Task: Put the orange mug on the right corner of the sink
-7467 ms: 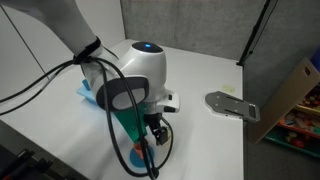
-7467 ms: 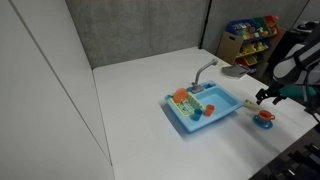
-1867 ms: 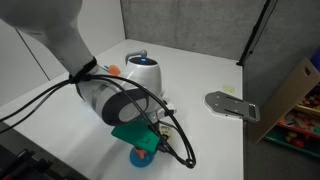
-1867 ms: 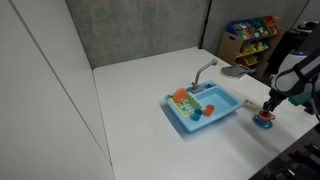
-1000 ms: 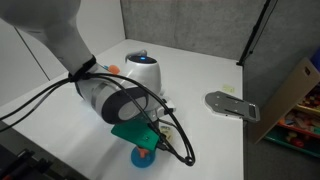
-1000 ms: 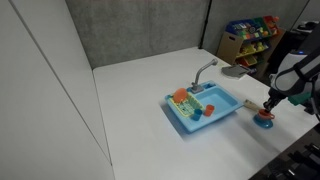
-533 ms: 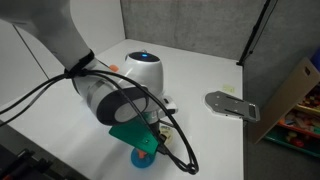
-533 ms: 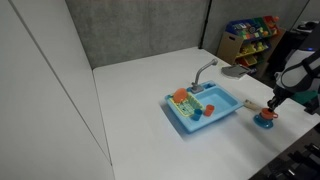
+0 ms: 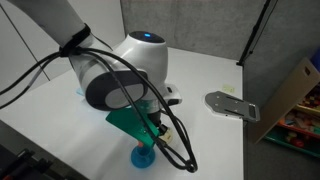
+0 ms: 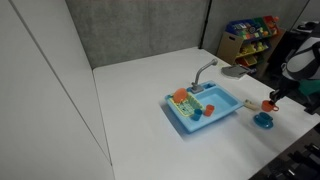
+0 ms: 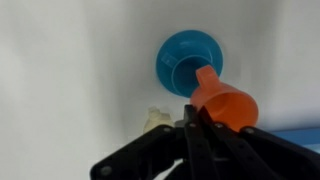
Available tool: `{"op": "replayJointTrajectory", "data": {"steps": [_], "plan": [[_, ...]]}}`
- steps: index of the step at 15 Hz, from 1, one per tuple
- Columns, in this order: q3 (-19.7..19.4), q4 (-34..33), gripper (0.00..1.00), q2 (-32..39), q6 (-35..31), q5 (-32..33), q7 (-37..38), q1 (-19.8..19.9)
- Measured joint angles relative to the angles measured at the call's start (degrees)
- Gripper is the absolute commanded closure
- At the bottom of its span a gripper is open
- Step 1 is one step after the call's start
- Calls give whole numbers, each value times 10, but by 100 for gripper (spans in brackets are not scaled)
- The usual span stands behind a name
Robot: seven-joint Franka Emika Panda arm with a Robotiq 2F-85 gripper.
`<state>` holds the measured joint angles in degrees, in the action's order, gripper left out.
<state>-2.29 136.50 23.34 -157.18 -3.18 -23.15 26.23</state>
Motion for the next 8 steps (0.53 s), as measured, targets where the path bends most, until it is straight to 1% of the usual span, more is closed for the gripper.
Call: {"op": "replayJointTrajectory", "data": {"steps": [4, 5, 8], "plan": [[14, 0, 97, -26, 28, -42, -2, -1], [16, 0, 95, -31, 34, -50, -3, -2], [16, 2, 95, -40, 39, -63, -13, -3]]}}
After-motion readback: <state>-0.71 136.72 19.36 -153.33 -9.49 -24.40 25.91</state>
